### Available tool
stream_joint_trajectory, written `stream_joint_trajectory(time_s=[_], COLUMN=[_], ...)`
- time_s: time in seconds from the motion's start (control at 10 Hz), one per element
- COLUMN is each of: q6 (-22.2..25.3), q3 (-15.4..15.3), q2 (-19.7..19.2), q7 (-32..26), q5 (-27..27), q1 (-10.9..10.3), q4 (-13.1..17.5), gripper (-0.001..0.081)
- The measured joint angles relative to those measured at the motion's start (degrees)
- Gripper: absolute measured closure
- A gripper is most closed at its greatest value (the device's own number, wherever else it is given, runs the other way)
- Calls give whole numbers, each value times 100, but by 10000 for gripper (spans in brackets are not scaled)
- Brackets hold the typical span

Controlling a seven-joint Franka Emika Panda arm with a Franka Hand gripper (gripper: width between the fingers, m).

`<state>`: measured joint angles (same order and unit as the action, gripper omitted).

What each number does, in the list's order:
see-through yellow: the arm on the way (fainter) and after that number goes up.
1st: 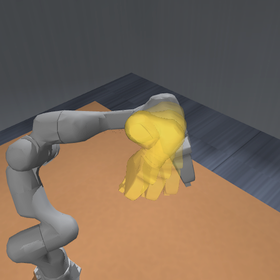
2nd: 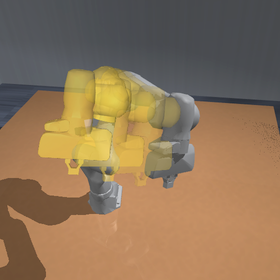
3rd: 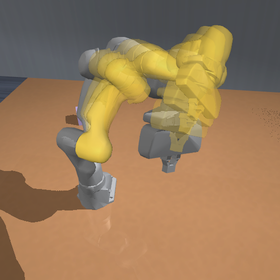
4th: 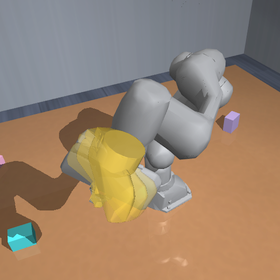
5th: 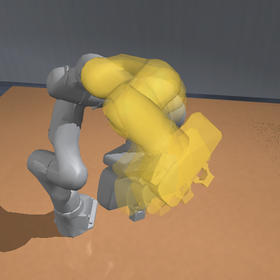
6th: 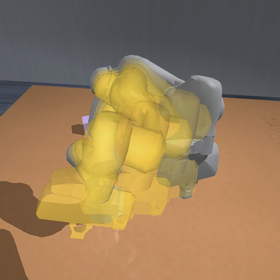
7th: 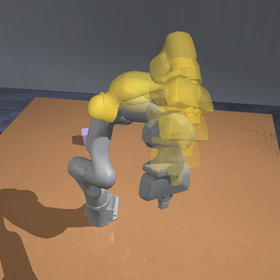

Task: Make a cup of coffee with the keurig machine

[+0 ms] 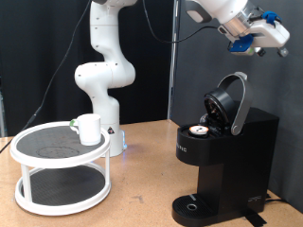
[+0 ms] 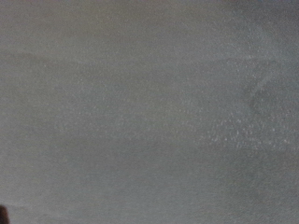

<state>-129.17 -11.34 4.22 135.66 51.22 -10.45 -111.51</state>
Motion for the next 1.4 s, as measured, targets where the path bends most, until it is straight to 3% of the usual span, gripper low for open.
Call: stream_joint_trajectory(time_s=[0.4, 0.7, 0.8, 0.9, 1.0, 1.1, 1.2, 1.4], q6=[293, 459, 496, 506, 508, 508, 508, 508], q3=[26, 102, 124, 153, 175, 184, 192, 209], q2=[14, 20, 17, 15, 15, 16, 18, 39], q7=[80, 142, 174, 174, 172, 169, 157, 93], q5=[-454, -656, -734, -760, -780, -805, -817, -808], q1=[38, 170, 222, 256, 284, 313, 334, 367], q4=[-1, -88, -139, -203, -266, -332, -392, -465], gripper=[71, 475, 475, 670, 670, 764, 793, 803])
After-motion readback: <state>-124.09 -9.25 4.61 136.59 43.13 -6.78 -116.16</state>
